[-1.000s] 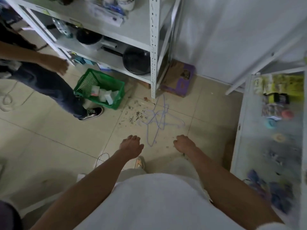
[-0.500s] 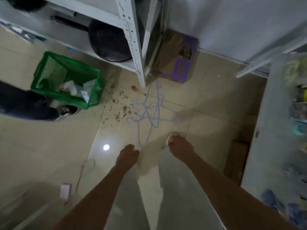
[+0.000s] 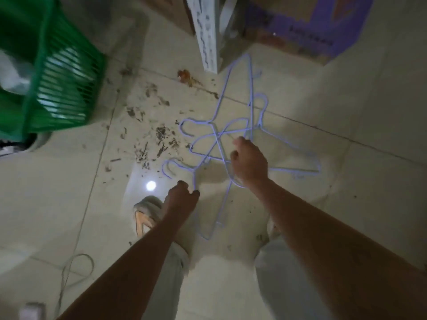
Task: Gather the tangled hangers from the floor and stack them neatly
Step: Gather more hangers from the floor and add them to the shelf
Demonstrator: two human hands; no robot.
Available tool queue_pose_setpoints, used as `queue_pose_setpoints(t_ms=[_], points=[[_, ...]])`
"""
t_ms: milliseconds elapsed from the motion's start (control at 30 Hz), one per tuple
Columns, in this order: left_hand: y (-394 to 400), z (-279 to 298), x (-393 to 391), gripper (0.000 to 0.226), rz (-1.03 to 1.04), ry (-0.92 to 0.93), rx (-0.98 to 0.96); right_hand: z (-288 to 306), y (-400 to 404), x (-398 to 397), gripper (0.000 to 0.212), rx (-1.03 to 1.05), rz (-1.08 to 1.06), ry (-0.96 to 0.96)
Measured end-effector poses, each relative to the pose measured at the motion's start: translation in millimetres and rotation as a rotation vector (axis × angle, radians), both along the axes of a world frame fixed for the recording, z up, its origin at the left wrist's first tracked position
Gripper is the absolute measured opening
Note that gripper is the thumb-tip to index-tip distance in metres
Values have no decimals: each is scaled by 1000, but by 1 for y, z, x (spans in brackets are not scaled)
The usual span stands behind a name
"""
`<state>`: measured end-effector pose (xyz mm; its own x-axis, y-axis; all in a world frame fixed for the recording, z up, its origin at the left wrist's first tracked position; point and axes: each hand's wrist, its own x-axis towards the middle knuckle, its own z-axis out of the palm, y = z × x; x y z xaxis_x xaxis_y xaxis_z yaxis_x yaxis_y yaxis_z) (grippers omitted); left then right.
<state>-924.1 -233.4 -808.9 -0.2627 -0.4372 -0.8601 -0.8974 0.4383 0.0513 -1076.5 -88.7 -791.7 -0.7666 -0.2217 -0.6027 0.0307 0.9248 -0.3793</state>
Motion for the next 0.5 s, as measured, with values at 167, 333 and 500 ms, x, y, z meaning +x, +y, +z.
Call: queue_pose_setpoints(t_ms=[167, 333, 500], points=[[11, -95, -5, 43, -40, 179, -247, -94, -57, -2, 28, -90, -3, 125], [18, -112, 25, 26, 35, 351, -182, -117, -70, -8, 24, 84, -55, 135], [29, -49, 39, 33, -3, 411, -134, -68, -43, 9, 20, 83, -73, 132]])
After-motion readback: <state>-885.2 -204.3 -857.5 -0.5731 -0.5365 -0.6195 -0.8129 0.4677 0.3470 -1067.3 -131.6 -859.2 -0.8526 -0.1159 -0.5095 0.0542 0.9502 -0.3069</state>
